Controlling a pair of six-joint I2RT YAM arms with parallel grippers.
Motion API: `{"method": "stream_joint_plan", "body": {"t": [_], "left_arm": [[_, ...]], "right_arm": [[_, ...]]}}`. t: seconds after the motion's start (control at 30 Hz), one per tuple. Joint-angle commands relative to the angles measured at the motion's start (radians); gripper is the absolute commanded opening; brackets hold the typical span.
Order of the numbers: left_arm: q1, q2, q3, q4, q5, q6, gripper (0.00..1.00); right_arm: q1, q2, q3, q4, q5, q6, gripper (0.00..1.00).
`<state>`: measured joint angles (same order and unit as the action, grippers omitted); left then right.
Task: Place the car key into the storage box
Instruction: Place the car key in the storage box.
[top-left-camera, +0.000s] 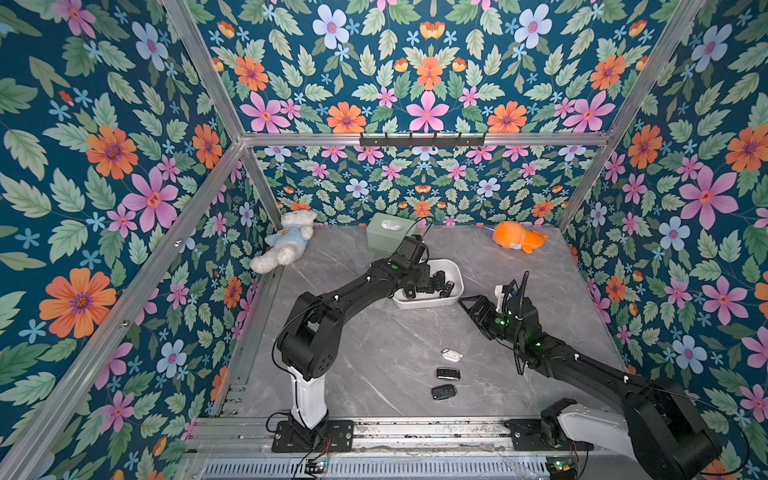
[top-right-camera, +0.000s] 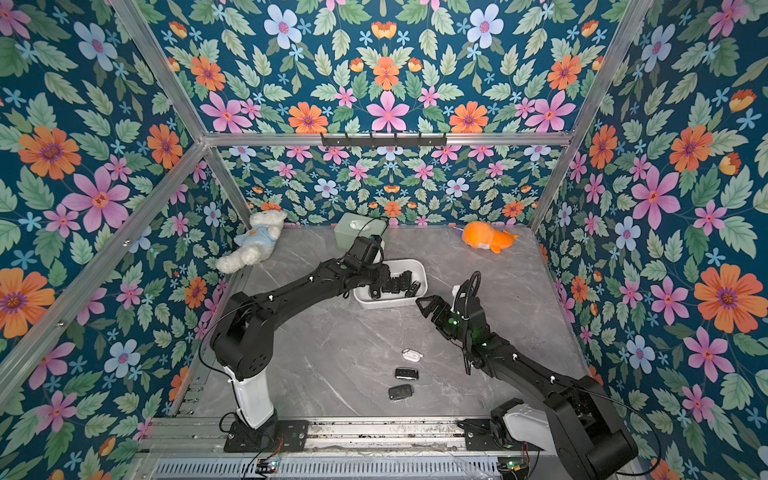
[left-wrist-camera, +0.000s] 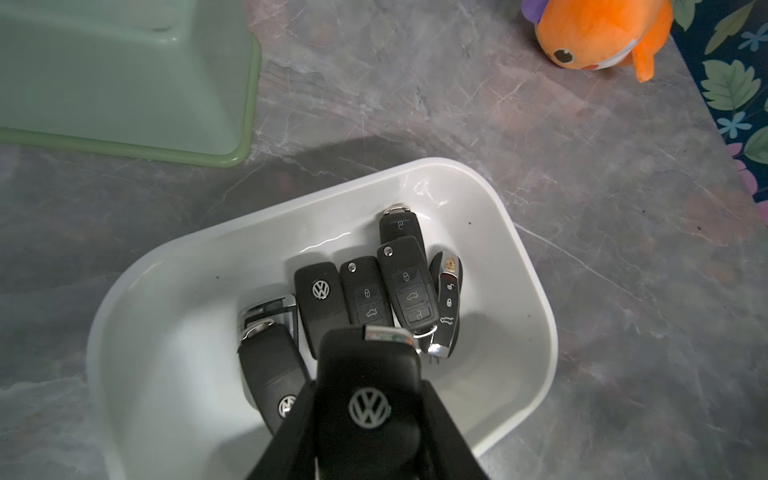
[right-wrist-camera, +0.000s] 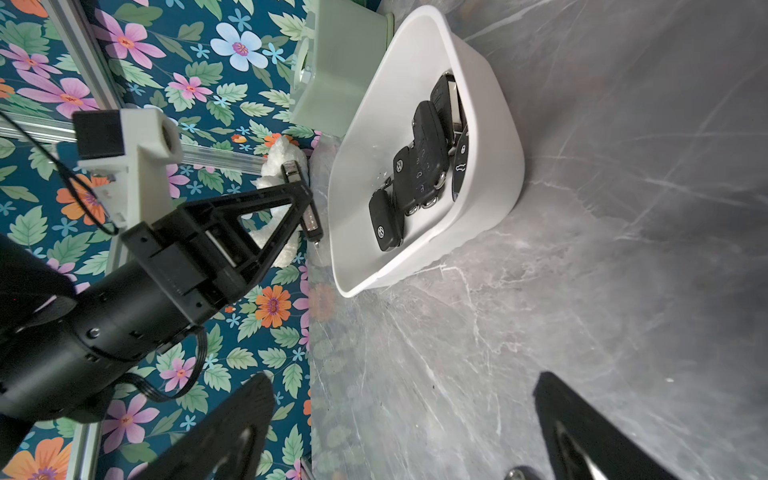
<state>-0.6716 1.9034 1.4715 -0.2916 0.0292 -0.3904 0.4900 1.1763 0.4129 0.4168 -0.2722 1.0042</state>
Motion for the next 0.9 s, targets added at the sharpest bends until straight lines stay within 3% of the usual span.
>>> {"method": "stream_joint_plan", "body": {"t": [0.0,0.5,0.87], "left_arm": [[0.003,0.039,0.037,-0.003,-0.018,-0.027,0.27],[-0.001,0.214,0.144,-0.052,-0.043,-0.102,0.28],[-0.011,0.3,0.206,-0.112,-0.078,-0.108,0.3]], "right_arm": [[0.001,0.002,0.004,0.035,-0.007,0.013,0.99],[0.001,-0.06,-0.057,0.045,0.062,0.041,0.99],[0.0,-0.077,-0.055,0.027,0.042,0.011,0.99]]}}
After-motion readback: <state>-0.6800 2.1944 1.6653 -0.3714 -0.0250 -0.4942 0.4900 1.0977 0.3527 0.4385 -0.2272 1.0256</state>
